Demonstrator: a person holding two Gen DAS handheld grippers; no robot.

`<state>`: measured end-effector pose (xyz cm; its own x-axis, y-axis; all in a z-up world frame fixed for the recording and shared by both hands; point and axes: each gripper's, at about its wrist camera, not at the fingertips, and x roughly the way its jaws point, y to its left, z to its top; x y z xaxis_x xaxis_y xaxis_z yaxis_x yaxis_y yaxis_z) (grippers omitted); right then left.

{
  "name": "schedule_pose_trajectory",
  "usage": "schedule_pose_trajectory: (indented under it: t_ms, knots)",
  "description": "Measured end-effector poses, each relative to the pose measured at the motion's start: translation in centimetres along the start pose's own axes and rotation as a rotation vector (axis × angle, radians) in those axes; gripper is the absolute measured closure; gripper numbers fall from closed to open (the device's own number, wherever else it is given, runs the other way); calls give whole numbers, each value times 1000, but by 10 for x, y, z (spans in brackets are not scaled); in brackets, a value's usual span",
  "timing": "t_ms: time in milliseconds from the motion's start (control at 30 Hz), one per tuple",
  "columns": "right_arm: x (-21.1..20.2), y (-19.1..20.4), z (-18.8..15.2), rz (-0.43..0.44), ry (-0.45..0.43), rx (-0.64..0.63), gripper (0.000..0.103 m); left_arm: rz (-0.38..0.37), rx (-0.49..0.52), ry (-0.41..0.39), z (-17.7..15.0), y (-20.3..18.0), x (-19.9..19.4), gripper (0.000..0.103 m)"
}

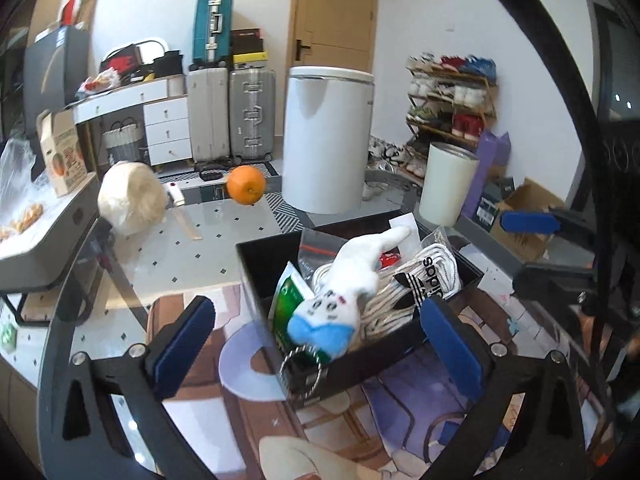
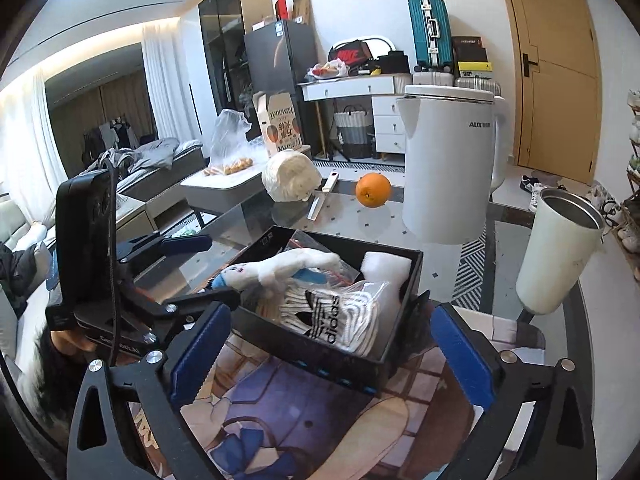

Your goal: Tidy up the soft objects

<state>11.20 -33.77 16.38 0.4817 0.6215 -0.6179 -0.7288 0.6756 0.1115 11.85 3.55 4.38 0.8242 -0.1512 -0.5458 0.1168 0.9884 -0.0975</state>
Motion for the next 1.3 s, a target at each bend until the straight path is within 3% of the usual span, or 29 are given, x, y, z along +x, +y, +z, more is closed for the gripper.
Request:
schedule_pose_trajectory:
  t_ms: [567,867,1300]
  knots:
    - [-11,42,-37,-114,-104,-24,1,179,-97,-138,-44,6,-49,0]
    - [-8,41,-49,-171,-136,-15,1,191,-119,-147,-50,7,-45,0]
    - [-6,35,-55,-198,-154,-19,1,204,-44,-135,-49,-7,-39,0]
